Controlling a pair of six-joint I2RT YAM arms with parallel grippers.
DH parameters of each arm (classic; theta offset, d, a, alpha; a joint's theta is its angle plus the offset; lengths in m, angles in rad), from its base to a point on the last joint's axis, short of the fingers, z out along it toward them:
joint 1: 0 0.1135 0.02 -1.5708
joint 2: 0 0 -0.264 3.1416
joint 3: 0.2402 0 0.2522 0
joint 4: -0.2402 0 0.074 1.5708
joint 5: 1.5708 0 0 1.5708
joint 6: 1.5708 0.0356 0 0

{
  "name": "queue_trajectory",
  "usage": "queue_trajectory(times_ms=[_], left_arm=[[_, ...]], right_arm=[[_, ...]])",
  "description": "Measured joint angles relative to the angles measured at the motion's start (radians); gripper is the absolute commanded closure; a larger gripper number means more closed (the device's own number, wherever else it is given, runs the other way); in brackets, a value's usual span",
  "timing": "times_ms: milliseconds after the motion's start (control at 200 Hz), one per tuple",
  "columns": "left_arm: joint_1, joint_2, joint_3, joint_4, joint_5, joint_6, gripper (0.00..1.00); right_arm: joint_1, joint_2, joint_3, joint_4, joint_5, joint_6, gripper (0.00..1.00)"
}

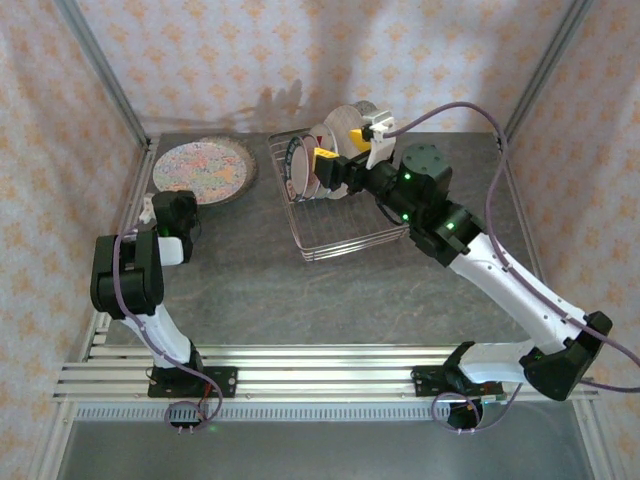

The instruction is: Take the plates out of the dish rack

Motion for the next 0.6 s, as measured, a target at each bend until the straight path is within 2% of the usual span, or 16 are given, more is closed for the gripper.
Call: queue_trajectory(times_ms=[596], left_arm=[[0.012, 0.172, 0.148, 0.02, 0.076, -0.013, 1.0]], right_arm=[[0.0, 0.013, 0.0, -0.002, 0.02, 0.024, 0.13]])
